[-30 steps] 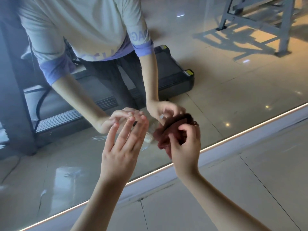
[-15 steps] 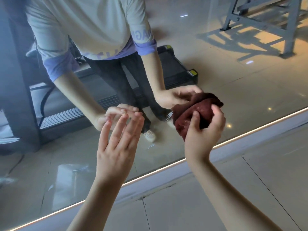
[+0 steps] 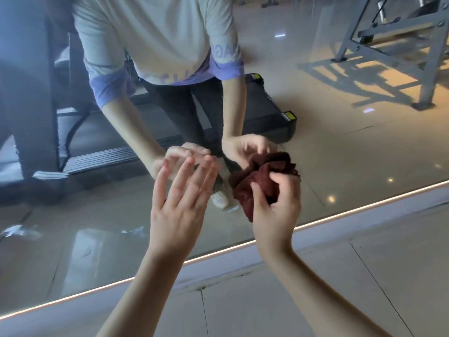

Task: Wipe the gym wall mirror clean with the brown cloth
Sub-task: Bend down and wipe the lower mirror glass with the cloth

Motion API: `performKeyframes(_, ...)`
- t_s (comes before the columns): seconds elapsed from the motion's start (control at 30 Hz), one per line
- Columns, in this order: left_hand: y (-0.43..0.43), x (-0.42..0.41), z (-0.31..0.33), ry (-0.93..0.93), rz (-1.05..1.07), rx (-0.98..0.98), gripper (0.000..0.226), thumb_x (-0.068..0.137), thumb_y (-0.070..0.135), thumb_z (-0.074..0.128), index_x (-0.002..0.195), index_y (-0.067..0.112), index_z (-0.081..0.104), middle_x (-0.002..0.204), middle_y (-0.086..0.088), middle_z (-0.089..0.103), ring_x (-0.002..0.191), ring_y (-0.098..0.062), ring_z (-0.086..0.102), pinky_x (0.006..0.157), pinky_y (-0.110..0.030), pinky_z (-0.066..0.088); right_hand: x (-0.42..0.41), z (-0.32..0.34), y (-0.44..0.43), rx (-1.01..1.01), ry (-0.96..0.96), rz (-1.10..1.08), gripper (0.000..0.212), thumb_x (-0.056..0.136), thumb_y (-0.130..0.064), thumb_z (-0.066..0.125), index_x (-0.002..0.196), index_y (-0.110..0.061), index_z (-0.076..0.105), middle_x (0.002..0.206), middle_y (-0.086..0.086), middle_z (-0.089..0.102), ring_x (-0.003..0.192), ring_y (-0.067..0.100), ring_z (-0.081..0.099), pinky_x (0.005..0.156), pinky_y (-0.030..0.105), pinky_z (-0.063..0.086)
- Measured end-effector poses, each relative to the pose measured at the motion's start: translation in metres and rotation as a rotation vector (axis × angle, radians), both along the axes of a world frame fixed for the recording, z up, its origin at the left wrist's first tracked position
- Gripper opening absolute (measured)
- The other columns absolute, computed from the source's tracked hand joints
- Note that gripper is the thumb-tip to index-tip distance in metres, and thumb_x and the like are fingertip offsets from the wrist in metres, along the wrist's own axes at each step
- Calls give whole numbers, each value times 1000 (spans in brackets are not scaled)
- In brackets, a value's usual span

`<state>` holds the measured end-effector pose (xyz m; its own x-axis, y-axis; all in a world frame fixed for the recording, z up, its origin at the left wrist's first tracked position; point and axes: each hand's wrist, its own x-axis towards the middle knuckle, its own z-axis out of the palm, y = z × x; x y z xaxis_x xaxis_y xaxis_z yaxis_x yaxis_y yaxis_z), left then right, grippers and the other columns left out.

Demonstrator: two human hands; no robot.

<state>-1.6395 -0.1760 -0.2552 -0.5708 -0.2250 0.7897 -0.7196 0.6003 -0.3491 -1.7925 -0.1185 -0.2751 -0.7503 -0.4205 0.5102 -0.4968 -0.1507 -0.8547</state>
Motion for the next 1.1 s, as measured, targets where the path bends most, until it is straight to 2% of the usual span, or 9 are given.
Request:
performKeyframes(0.13, -2, 12, 2, 11, 11, 1, 62, 89, 7, 72, 146, 10, 46, 158, -2, 24, 144, -23, 27, 123, -48, 18, -6, 7, -3, -7, 104, 29, 13, 78, 6, 74, 86, 2, 64, 94, 0, 54, 88, 12, 52, 79, 2, 35)
performKeyframes(0.27, -2, 10, -1, 34, 20, -8, 62, 89, 6, 71, 146, 11, 47, 154, -3, 36, 142, -24, 32, 122, -47, 19, -31, 14, -7, -100, -63, -176, 11, 81, 3, 70, 90, 3, 64, 95, 16, 59, 88, 2, 47, 81, 2, 35)
performKeyframes(0.43, 3, 3, -11, 48, 43, -1, 56, 89, 4, 70, 142, 10, 55, 152, -5, 39, 139, -26, 39, 119, -50, 25, 4, -5, -1, 34, 149, 91, 13, 75, 6, 73, 81, 2, 62, 91, 10, 58, 86, 10, 51, 76, 8, 37)
performKeyframes(0.5, 3, 5, -17, 13, 45, 4, 57, 87, 5, 72, 142, 10, 56, 152, -5, 39, 139, -26, 40, 118, -51, 26, -9, 1, -1, 27, 184, 78, 13, 74, 5, 73, 81, 1, 63, 90, 12, 59, 87, 15, 52, 76, 11, 37)
performKeyframes(0.63, 3, 15, -28, -53, 65, 9, 63, 86, 3, 72, 145, 12, 51, 155, -4, 38, 141, -25, 40, 118, -51, 28, -32, 18, -2, -52, 24, -97, 14, 77, 7, 71, 88, 4, 61, 96, 22, 59, 87, 1, 44, 79, -2, 31)
performKeyframes(0.83, 1, 21, -27, -87, 47, 17, 61, 89, 0, 66, 146, 12, 51, 155, -4, 37, 142, -25, 39, 116, -50, 31, -5, -3, 1, 150, 242, 192, 17, 77, 2, 75, 84, -5, 60, 92, 5, 57, 86, 16, 51, 69, 14, 35)
performKeyframes(0.93, 0, 23, -27, -94, 36, 16, 60, 89, 1, 66, 147, 12, 50, 156, -3, 37, 142, -24, 39, 114, -51, 34, -32, 14, -1, 29, 109, 40, 18, 78, 0, 72, 94, -3, 63, 98, 0, 53, 90, 9, 49, 78, 1, 31)
performKeyframes(1.0, -1, 23, -25, -86, 11, 23, 58, 91, 1, 63, 147, 12, 50, 155, -3, 38, 141, -23, 39, 114, -49, 35, -39, 18, -2, -17, -20, -89, 26, 81, 1, 70, 106, 1, 61, 106, 3, 53, 96, 12, 49, 84, -1, 30)
performKeyframes(1.1, -2, 27, -21, -60, -36, 29, 58, 91, 3, 64, 147, 12, 49, 155, -2, 39, 140, -22, 40, 116, -44, 30, -12, 4, -1, 57, 3, 12, 32, 80, 5, 70, 110, 0, 58, 110, 6, 53, 98, 13, 49, 84, 0, 30)
